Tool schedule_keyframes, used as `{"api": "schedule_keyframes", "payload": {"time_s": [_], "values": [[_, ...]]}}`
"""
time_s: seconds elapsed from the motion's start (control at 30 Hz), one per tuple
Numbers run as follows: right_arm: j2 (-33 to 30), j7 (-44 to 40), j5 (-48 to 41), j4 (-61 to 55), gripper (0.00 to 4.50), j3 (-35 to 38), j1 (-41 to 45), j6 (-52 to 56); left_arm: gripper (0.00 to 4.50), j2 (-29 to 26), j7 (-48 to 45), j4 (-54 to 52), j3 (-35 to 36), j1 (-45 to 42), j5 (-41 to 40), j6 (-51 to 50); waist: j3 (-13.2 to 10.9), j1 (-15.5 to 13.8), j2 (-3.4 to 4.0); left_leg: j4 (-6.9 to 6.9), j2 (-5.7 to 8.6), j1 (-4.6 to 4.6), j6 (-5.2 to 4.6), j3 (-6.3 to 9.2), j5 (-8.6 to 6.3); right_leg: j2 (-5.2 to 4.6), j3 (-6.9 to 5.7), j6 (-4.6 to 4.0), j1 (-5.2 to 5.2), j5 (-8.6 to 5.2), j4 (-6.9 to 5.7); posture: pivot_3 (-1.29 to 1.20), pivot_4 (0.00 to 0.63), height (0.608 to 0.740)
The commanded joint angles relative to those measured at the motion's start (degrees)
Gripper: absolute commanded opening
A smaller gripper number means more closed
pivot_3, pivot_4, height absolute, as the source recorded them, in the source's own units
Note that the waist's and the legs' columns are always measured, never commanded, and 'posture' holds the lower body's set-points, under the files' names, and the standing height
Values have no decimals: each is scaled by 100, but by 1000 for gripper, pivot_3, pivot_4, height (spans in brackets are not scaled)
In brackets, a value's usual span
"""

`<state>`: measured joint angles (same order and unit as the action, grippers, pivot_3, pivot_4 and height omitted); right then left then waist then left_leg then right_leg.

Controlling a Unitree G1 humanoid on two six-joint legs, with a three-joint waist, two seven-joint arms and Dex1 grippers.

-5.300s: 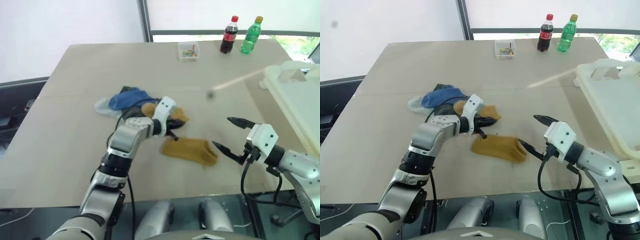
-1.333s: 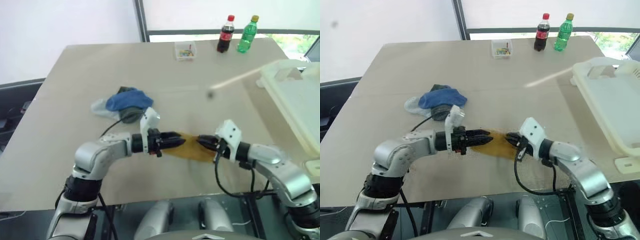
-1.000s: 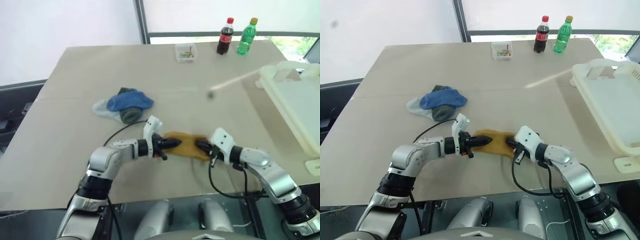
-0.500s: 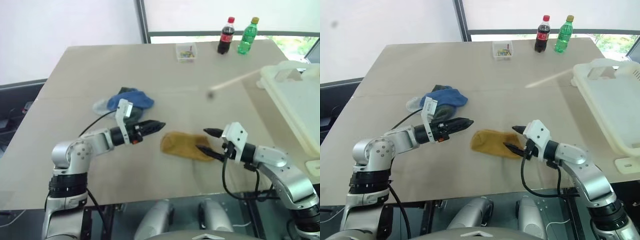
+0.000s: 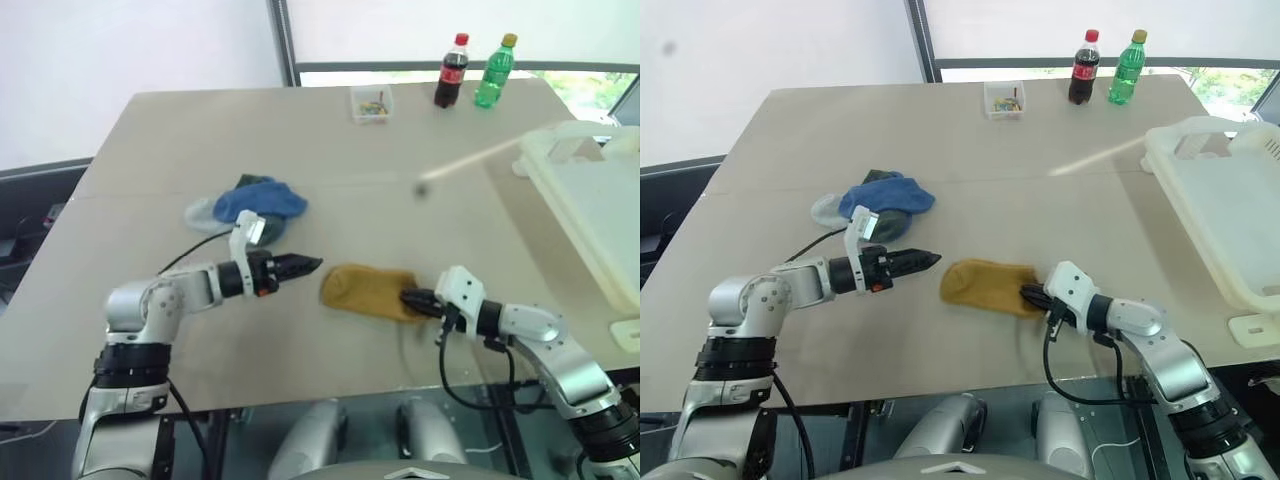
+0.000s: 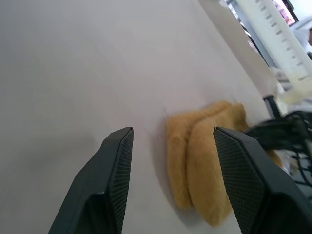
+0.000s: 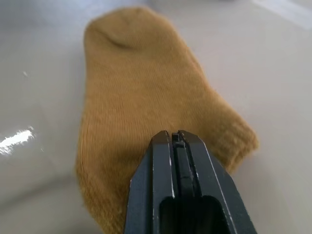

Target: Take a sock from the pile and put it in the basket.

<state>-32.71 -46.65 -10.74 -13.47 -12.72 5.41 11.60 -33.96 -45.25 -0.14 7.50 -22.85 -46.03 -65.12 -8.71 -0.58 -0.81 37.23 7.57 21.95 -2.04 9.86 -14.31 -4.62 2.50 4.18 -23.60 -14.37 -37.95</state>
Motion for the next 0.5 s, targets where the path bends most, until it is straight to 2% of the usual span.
{"api": "schedule_keyframes", "payload": {"time_s": [0.03,0.17,0.3,0.37,0.5], "values": [[4,-82,145,132,129,-76,25,-215,2753,36,91,166,58,-175,-176,-477,0,-6,0,0,0,-1,0,0,0,1,0,0,0,0,0,0,150,740],[94,-115,155,272,129,-77,55,-293,2753,155,-1,237,-499,-165,102,-453,3,-11,-2,1,0,-4,0,0,0,2,0,0,2,0,-1,0,150,740],[157,-135,183,394,129,-68,121,-347,2753,338,-313,362,-472,-367,-269,-855,4,-9,0,1,0,-5,0,-1,0,1,1,0,3,0,-2,0,150,740],[132,-152,259,441,129,-87,144,-373,2753,413,-463,296,-599,-438,-132,-519,4,-6,-1,1,0,-5,0,0,0,3,0,0,3,0,-2,0,150,740],[104,-146,324,405,129,-48,138,-371,2753,543,-780,214,-765,-676,-299,-674,4,-8,-1,2,0,-5,1,0,0,2,0,0,3,0,-2,0,150,740]]}}
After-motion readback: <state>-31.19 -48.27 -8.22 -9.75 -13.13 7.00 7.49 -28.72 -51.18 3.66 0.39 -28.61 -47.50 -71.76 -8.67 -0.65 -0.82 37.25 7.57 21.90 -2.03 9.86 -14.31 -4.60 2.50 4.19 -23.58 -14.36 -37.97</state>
